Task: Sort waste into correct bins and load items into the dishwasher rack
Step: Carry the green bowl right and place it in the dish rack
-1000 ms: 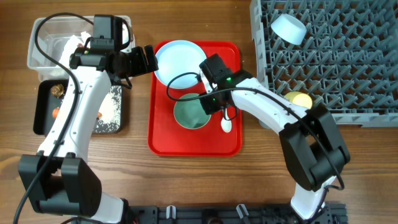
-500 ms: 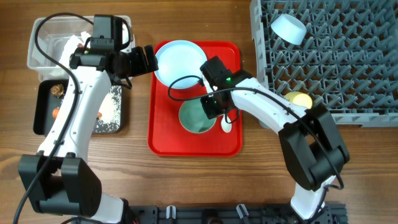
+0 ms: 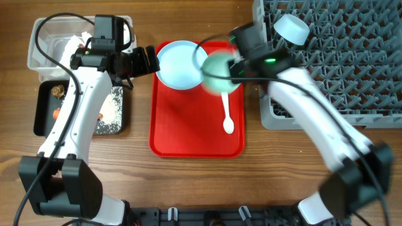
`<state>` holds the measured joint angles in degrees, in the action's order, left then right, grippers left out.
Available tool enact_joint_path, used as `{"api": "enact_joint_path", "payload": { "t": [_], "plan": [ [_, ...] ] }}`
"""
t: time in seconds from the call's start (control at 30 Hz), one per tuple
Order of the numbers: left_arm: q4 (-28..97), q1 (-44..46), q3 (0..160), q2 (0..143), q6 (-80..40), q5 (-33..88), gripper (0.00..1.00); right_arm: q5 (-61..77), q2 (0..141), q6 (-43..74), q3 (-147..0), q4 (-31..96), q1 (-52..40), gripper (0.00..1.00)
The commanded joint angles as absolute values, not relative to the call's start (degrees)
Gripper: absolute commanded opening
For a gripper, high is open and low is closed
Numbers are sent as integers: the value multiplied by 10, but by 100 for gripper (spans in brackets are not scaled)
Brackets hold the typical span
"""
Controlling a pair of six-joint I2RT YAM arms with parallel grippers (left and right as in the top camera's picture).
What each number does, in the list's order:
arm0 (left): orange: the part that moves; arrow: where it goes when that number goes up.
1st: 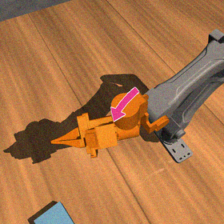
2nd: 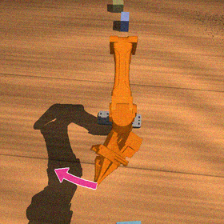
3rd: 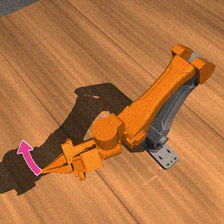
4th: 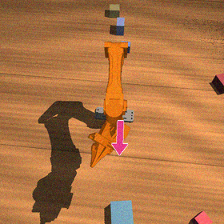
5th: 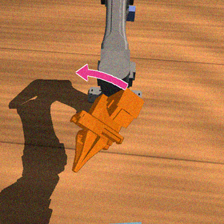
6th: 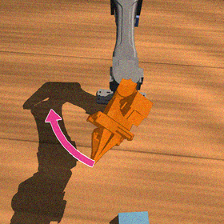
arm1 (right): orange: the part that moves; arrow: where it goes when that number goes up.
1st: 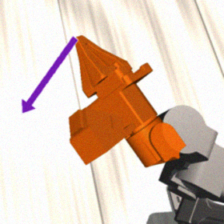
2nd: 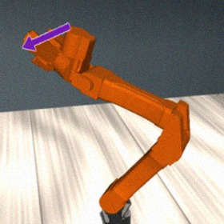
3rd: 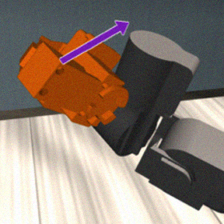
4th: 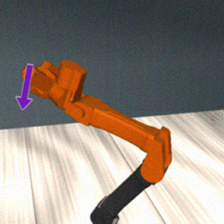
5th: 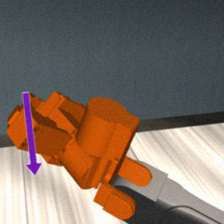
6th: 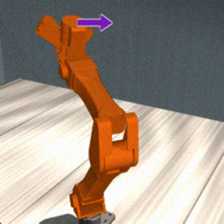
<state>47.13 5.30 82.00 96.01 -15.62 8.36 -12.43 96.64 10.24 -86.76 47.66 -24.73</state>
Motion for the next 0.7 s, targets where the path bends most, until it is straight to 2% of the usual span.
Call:
{"api": "enact_joint_path", "payload": {
  "t": [0.0,0.1,0.23,0.67],
  "plan": [
    [470,55,824,956,-161,78,100,-347,916,106,-878,482,-214,4],
    [470,55,824,956,-161,78,100,-453,910,95,-878,487,-189,4],
    [470,55,824,956,-161,78,100,-519,919,57,-876,487,-157,5],
    [470,55,824,956,-161,78,100,-530,1004,-92,-876,466,-84,4]
  ]
}}
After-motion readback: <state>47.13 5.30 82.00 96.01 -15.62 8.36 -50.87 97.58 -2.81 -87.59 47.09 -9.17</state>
